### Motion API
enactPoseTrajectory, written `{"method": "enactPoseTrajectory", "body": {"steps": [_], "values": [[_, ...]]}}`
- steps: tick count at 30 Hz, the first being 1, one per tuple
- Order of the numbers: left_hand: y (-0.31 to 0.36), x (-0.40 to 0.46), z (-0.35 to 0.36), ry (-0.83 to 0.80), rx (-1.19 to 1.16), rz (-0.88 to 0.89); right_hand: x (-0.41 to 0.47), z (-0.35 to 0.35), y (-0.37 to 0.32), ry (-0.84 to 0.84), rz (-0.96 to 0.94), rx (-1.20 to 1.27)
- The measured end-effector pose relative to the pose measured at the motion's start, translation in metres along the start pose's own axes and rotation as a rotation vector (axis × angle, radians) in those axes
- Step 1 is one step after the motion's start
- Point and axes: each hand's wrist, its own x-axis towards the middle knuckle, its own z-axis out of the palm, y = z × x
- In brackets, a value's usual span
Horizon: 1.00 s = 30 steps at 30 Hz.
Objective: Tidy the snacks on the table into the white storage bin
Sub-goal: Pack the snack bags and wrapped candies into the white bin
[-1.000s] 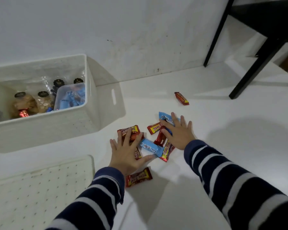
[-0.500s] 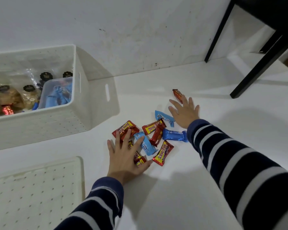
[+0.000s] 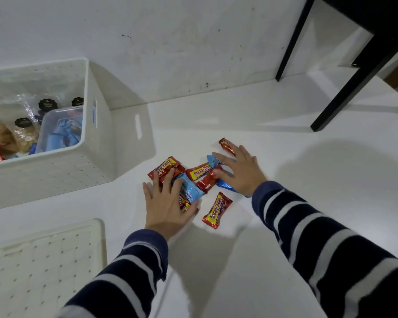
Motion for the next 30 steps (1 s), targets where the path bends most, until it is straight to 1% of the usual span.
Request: {"method": "enactPoseTrajectory", "body": {"steps": [8, 10, 14, 16, 18, 22, 23, 26, 30], "values": [[-0.008, -0.009, -0.007, -0.100, 0.010, 0.075, -0.041, 0.022, -0.012, -0.102, -0.057, -0.157], [-0.009, -0.014, -0.008, -0.110, -0.001, 0.083, -0.045, 0.027, -0.013, -0.082, -0.071, -0.213], [-0.012, -0.022, -0.002, -0.120, 0.039, 0.099, -0.041, 0.029, -0.014, 0.033, -0.153, -0.288], [-0.014, -0.023, 0.002, -0.090, 0.048, 0.098, -0.032, 0.025, -0.014, 0.072, -0.211, -0.323], [-0.014, -0.022, 0.003, -0.031, 0.052, 0.083, -0.021, 0.021, -0.015, 0.069, -0.251, -0.345], [-0.019, -0.015, 0.007, 0.140, 0.036, 0.085, -0.009, 0.023, -0.021, 0.051, -0.274, -0.289], [-0.021, -0.012, 0.007, 0.173, 0.027, 0.094, -0.010, 0.025, -0.023, 0.088, -0.271, -0.270], [-0.026, -0.002, 0.006, 0.243, 0.027, 0.132, -0.017, 0.040, -0.029, 0.274, -0.264, -0.215], [-0.025, 0.003, 0.001, 0.214, 0.037, 0.168, -0.022, 0.054, -0.029, 0.438, -0.271, -0.157]]}}
